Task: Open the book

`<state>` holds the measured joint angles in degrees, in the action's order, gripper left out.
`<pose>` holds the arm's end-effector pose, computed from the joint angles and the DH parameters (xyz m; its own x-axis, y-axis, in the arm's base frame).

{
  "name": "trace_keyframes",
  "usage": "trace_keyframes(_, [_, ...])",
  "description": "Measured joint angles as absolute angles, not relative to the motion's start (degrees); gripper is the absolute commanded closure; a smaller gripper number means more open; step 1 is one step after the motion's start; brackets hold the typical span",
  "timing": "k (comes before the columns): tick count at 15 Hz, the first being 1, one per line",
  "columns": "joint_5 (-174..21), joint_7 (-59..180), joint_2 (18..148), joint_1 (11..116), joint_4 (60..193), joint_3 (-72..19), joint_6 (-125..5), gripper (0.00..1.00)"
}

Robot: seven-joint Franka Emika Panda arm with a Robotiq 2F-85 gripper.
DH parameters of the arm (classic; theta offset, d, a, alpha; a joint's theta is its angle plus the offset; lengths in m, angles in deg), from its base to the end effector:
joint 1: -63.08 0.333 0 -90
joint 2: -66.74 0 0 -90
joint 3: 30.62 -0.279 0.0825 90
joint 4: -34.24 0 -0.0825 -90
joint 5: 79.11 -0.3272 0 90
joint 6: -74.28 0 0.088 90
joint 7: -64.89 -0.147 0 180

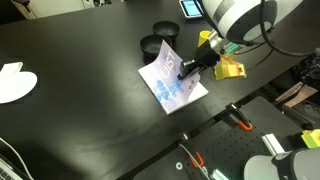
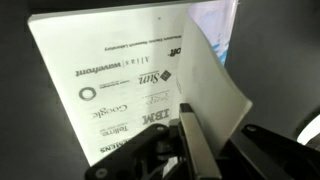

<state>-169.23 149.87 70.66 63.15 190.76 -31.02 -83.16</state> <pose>0.3456 -0.0220 0.1653 0.9504 -0.0753 0.3018 0.0512 -0.9192 -0.3905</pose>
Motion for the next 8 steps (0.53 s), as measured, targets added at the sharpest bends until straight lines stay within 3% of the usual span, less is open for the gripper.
trace_keyframes(8, [-183.3, 157.3, 67.4, 68.7, 191.4, -37.0, -85.2, 0.85])
